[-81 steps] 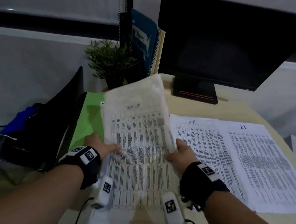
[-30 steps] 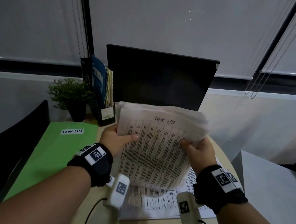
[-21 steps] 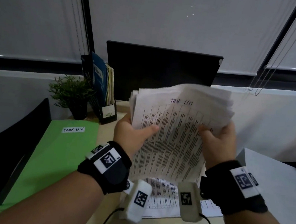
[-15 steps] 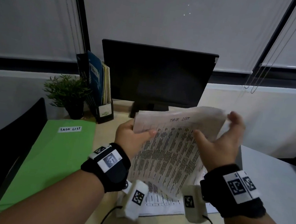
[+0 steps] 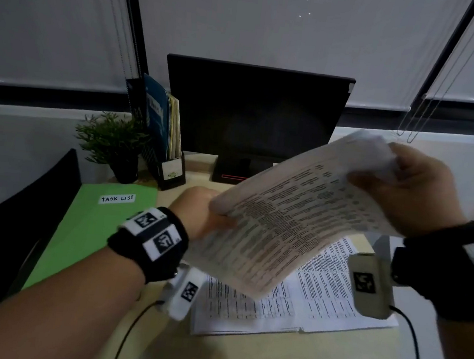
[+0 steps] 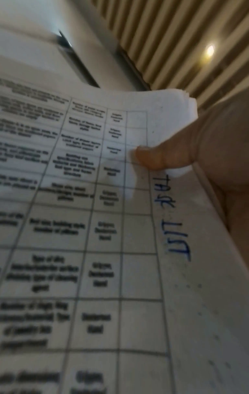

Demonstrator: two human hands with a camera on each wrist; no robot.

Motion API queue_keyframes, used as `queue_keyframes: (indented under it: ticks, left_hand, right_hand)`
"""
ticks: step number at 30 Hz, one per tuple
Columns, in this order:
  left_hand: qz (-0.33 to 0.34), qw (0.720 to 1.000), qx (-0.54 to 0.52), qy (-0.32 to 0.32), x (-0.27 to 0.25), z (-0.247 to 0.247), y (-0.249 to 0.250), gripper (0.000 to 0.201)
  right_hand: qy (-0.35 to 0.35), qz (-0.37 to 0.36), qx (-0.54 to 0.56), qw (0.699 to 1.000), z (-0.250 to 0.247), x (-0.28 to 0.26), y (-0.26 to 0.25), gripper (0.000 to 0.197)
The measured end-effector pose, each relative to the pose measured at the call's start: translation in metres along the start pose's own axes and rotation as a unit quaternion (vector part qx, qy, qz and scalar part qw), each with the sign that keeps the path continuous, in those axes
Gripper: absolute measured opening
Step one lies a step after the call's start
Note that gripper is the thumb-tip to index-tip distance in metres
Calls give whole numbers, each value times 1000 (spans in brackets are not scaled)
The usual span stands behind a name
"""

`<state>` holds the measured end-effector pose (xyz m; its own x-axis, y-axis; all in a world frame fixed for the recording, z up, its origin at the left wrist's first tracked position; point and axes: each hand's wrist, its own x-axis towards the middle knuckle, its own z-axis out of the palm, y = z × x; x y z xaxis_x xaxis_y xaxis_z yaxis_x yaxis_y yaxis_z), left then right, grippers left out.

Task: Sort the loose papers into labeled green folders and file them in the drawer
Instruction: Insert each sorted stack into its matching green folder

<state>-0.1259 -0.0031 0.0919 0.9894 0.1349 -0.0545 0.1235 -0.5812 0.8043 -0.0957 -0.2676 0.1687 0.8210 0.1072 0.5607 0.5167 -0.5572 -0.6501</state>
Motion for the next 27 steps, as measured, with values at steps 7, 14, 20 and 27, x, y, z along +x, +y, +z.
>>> queue_keyframes:
  ticks: [7,14,20,27]
  left_hand:
    - [4,948,-283,148,12,-26,-23,25]
    - [-2,945,-298,138,22,-4,-41,30]
    - [79,938,-233,243,9,-3,-34,25]
    - [-38,961,-200,187,-13,29,-63,30]
  right_hand:
    - [44,120,152,980,-6,-12,41,22]
    - [80,176,289,938,11,-28,57,20]
    - [141,167,360,907,27,-41,69,33]
    - [92,282,287,911,65,-82,118,31]
